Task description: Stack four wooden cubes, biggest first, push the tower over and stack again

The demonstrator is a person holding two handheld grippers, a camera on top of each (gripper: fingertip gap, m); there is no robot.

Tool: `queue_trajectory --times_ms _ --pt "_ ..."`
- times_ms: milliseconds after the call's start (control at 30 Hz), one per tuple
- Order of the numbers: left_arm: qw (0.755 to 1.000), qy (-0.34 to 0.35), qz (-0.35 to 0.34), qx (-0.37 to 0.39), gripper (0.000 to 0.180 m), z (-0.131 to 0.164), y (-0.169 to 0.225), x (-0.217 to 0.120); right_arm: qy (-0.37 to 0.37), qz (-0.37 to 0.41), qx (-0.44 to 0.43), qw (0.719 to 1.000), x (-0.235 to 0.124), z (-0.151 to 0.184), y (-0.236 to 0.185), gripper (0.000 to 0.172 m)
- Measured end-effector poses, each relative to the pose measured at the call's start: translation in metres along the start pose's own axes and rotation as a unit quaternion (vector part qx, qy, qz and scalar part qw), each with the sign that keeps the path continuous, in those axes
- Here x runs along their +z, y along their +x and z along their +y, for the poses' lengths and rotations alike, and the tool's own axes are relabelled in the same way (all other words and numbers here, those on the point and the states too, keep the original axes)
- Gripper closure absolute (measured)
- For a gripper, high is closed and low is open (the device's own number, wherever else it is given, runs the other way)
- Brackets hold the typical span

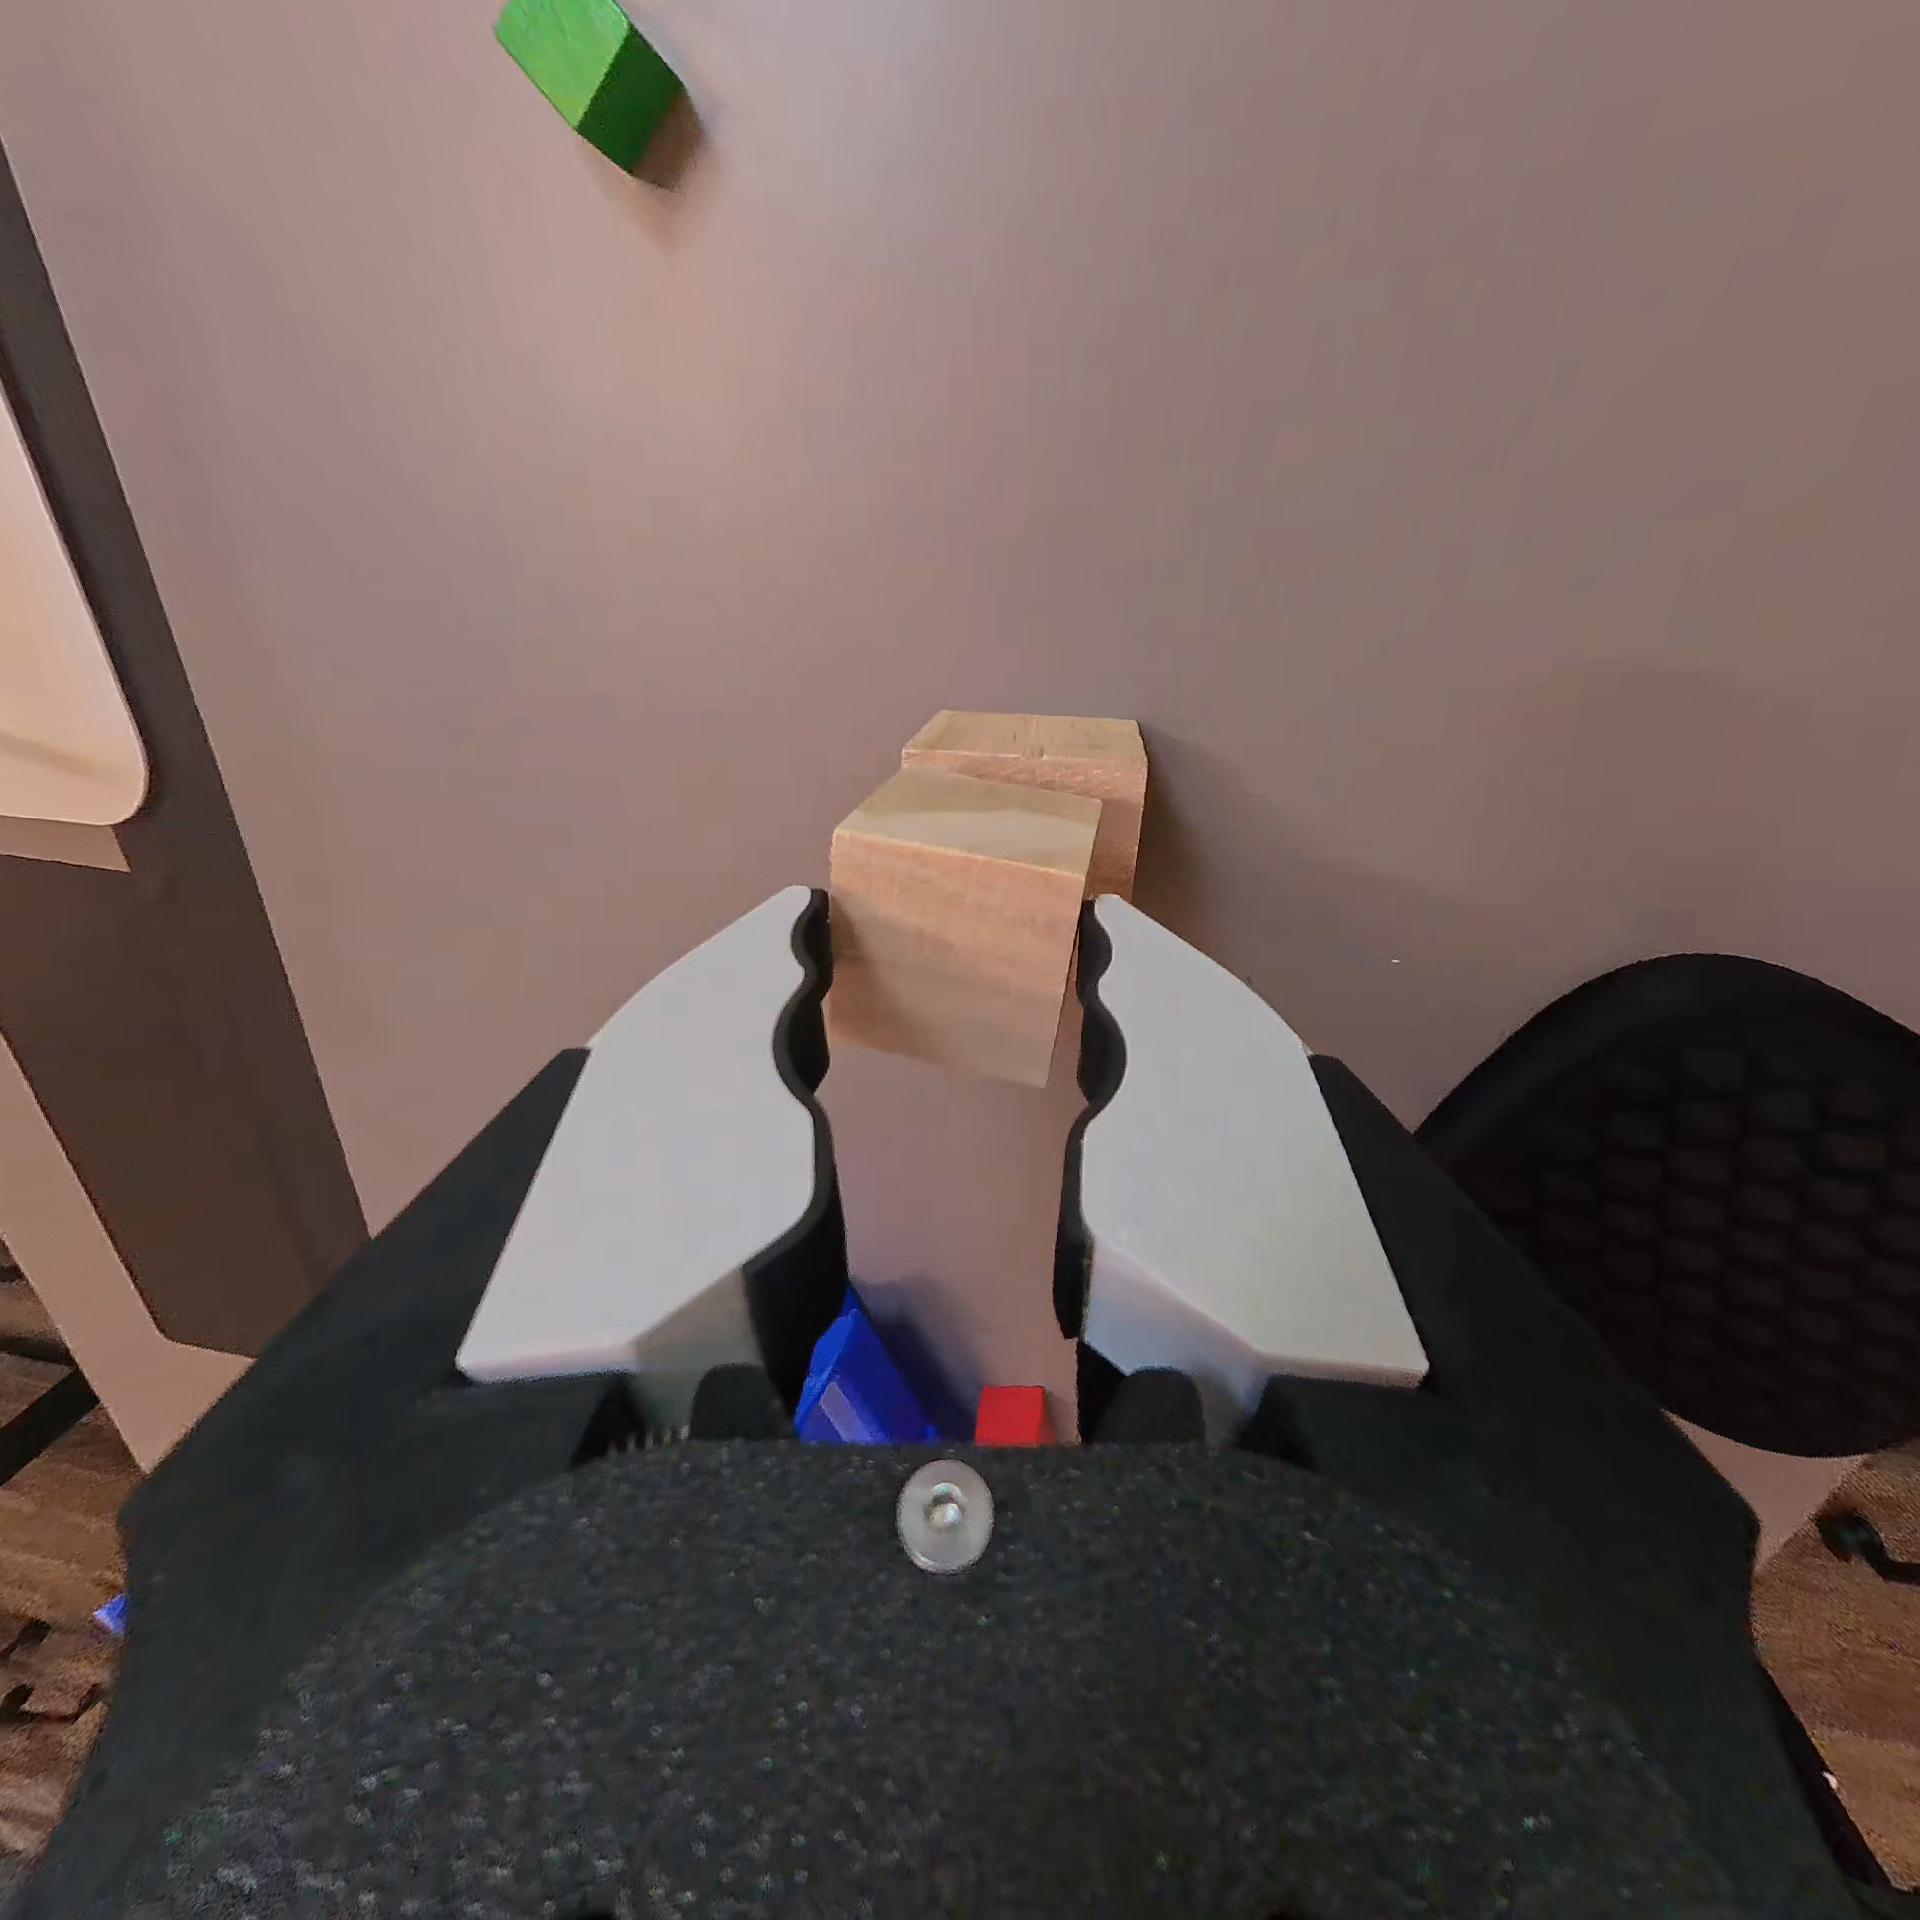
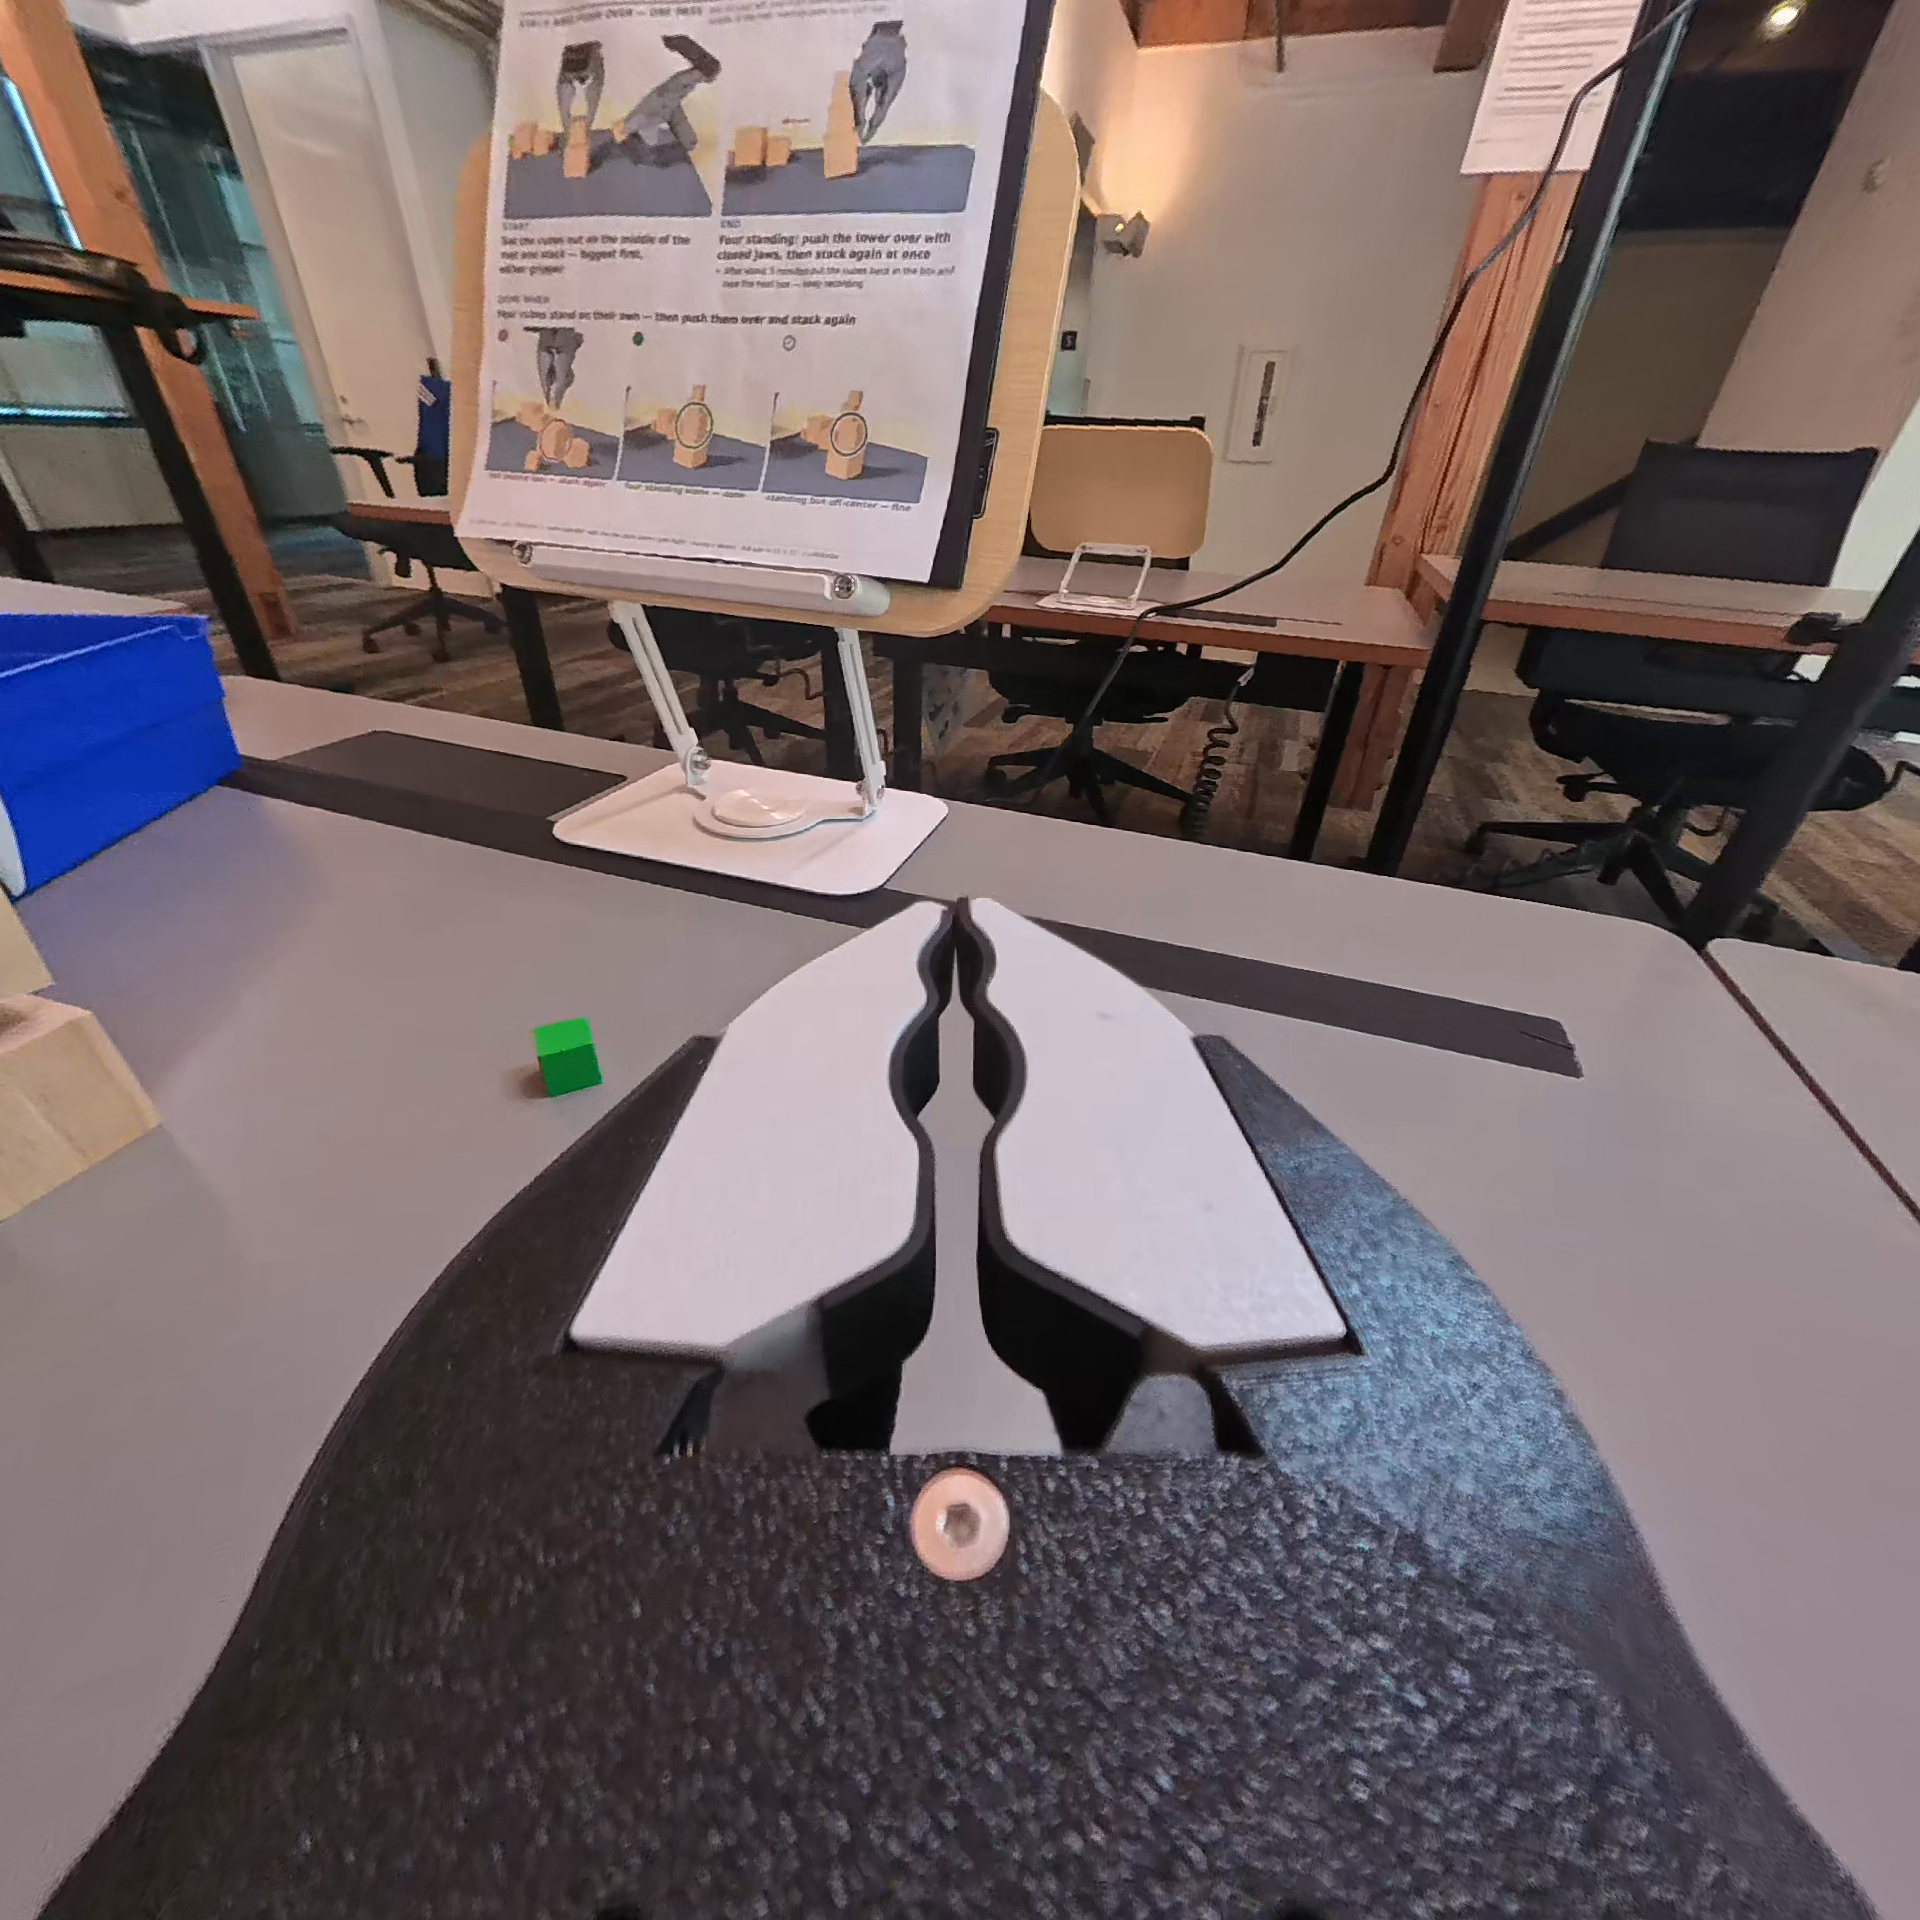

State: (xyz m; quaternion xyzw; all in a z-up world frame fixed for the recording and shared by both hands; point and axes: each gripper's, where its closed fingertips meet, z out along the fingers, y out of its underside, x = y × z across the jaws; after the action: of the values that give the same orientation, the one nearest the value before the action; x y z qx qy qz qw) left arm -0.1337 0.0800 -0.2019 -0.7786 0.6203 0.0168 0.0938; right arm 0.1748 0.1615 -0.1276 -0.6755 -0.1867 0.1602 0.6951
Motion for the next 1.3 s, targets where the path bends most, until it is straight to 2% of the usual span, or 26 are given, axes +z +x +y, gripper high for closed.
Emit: queue_trajectory --times_ms 267,900,1300 --pt "1.0 -0.013 -0.021 0.019 0.135 0.005 0.002 0.014 0.002 0.003 -0.005 1.0 0.0 0.0 0.0 0.172" --pt "0.999 -0.003 -0.027 0.026 0.135 0.003 0.002 0.014 -0.019 -0.018 -0.016 1.0 0.004 0.008 -0.011 0.171" --pt "0.999 -0.015 -0.018 -0.025 0.135 0.004 0.005 0.013 -0.027 -0.027 -0.018 0.999 0.005 0.011 -0.015 0.171"
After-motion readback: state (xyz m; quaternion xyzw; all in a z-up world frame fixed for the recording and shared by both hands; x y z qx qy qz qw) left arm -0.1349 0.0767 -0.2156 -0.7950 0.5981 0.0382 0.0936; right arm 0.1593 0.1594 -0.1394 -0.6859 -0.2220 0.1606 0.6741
